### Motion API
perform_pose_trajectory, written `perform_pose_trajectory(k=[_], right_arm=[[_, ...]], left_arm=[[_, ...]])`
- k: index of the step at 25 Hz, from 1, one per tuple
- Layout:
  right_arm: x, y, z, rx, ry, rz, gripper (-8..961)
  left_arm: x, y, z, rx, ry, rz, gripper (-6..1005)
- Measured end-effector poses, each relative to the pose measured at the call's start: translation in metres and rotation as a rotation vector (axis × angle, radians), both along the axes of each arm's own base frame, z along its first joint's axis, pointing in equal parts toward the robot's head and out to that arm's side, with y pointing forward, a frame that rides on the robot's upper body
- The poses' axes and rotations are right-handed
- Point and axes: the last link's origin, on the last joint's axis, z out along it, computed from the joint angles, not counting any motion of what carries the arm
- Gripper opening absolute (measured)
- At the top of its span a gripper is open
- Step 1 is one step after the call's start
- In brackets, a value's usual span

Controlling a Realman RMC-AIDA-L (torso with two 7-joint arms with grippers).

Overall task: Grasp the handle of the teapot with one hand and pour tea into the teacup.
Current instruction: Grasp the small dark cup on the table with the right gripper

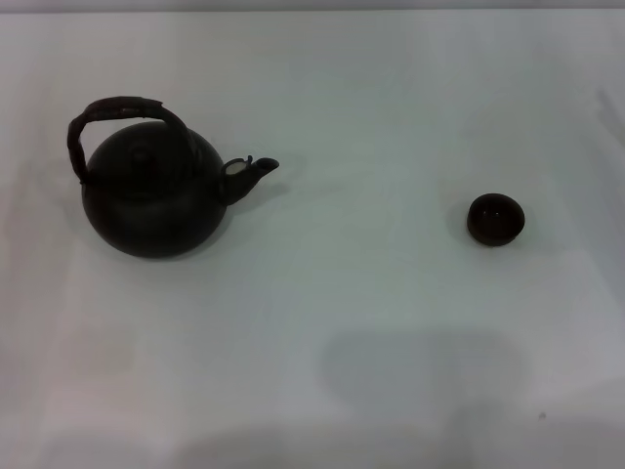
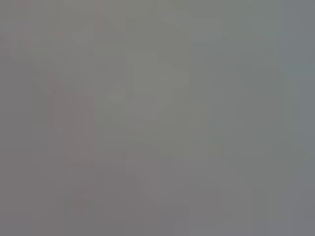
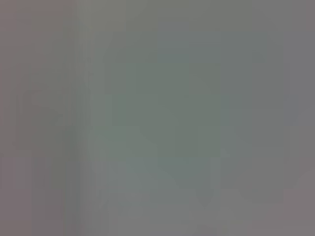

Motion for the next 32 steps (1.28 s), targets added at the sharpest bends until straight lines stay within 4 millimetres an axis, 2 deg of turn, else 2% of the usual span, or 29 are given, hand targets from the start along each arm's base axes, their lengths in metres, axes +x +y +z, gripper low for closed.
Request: perform_pose_trajectory(k=[6, 11, 20, 27, 32], right_arm=[[0.004, 0.0, 0.007, 0.022, -0.008, -0.015, 876], [0.003, -0.001, 0.01, -0.042, -0.057, 0.024, 876], [-0.012, -0.002, 0.027, -0.376, -0.095, 0.151, 875], [-0.031, -0.007, 0.03, -0.623, -0.088, 0.207, 875], [-0.039, -0.008, 0.021, -0.729, -0.101, 0.212, 875]], left_arm=[[0.003, 0.009, -0.003, -0.012, -0.009, -0.006, 877], [0.0, 0.013, -0.006, -0.033, -0.018, 0.019, 877], [-0.002, 0.012, -0.009, -0.045, -0.03, 0.036, 877], [-0.003, 0.012, -0.008, -0.044, -0.027, 0.036, 877], [-0.002, 0.015, -0.007, -0.043, -0.023, 0.031, 877]])
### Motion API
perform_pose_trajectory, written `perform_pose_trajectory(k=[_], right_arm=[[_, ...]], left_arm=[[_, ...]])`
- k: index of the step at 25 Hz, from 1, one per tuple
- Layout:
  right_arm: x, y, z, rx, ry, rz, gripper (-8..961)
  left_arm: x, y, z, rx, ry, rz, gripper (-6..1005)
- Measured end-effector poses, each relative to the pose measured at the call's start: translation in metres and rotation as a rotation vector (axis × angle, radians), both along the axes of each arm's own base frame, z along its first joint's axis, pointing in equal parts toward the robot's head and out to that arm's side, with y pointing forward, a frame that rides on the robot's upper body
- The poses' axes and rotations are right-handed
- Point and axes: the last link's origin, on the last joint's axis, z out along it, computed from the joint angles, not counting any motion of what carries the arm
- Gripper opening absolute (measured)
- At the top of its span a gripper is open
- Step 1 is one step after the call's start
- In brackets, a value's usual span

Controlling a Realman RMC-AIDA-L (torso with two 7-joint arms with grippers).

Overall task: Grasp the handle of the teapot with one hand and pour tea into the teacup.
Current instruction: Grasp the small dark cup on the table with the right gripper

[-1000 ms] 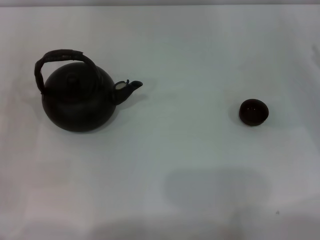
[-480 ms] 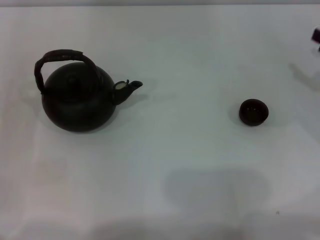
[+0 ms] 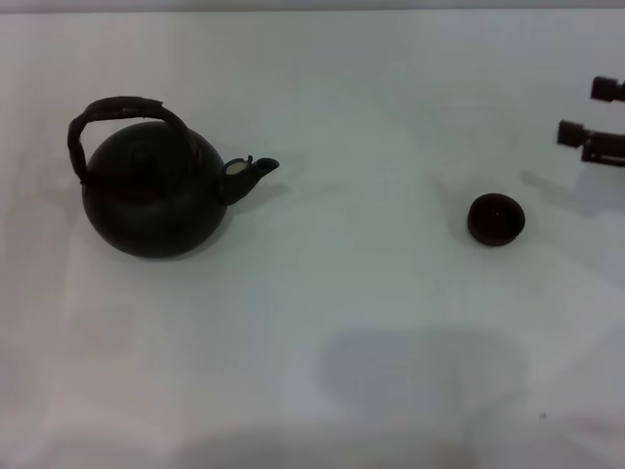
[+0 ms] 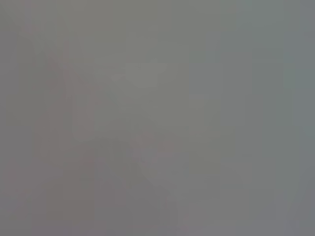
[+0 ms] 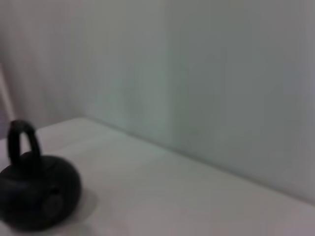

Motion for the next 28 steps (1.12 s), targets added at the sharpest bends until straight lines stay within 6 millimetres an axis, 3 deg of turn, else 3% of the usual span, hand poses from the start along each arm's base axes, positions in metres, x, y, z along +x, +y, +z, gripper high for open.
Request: perform_pose_trajectory(k=[7, 28], right_arm=[[-0.007, -0.001, -0.026, -0.091, -0.036, 0.016, 875], [-0.002, -0.016, -0.067, -0.205, -0.075, 0.011, 874]], left_arm=[[0.004, 0.004, -0.002, -0.019, 0.009, -0.02, 877], [0.008, 0.0, -0.015, -0.094, 0.03, -0.052, 877]])
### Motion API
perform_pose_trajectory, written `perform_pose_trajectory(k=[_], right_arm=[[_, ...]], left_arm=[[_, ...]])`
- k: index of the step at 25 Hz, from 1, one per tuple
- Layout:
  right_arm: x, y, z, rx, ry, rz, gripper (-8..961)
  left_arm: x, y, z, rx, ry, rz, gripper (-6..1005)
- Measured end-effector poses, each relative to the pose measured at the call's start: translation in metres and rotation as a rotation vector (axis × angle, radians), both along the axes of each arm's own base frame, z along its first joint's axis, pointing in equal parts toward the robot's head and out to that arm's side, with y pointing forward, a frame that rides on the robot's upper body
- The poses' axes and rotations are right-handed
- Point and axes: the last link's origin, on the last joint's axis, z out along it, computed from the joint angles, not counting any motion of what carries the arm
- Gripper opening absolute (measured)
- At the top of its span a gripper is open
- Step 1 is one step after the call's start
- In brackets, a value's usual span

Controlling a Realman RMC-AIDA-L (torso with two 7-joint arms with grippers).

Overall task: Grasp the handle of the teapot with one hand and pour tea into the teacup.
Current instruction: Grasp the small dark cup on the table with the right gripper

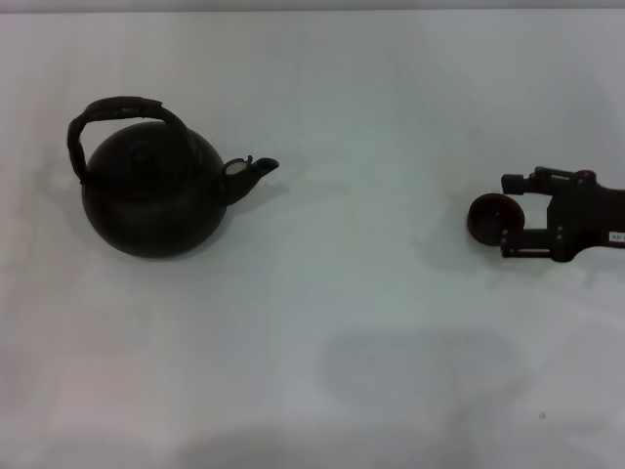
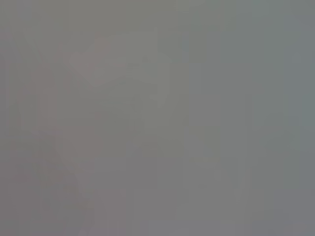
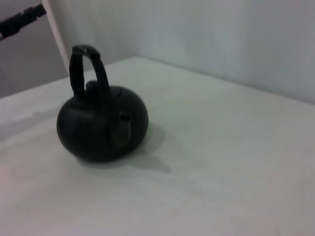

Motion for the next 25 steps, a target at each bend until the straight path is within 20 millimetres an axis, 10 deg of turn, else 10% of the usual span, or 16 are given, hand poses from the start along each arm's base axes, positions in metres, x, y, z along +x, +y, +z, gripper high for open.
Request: perform_pose_trajectory(k=[25], right_arm=[[0.005, 0.004, -0.016, 0.023, -0.053, 0.035, 873]], left_arm=[[-0.004, -0.005, 0.005, 0.004, 0.022, 0.008, 878]])
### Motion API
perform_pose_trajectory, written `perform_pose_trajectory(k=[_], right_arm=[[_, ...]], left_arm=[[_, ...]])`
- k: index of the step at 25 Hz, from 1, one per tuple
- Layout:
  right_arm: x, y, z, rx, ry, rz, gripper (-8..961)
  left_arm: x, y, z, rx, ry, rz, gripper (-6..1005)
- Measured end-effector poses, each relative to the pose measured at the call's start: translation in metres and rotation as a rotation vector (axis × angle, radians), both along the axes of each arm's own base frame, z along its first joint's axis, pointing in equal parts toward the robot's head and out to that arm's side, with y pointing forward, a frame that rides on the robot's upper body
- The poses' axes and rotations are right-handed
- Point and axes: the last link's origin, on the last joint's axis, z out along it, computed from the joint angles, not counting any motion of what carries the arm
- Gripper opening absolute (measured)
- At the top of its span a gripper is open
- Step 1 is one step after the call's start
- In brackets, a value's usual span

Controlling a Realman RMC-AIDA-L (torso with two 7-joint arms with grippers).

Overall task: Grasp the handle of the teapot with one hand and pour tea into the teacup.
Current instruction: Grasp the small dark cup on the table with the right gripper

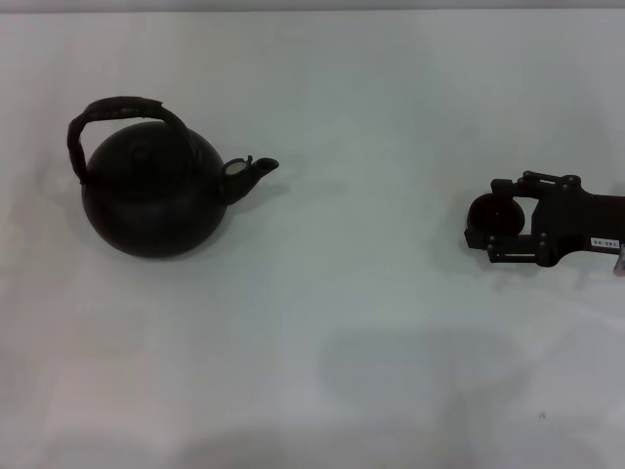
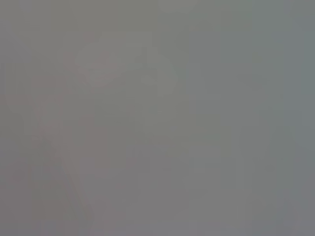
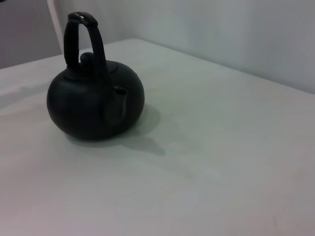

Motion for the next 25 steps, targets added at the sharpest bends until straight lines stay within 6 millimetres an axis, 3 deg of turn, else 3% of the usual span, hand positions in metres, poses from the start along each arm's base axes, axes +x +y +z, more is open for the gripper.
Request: perform_pose_trajectory(k=[25], right_arm=[[0.0013, 0.0041, -0.0051, 0.006, -0.016, -0.016, 872]], left_arm=[[0.0007, 0.0018, -0.0006, -0.004, 0.0, -0.001, 878]])
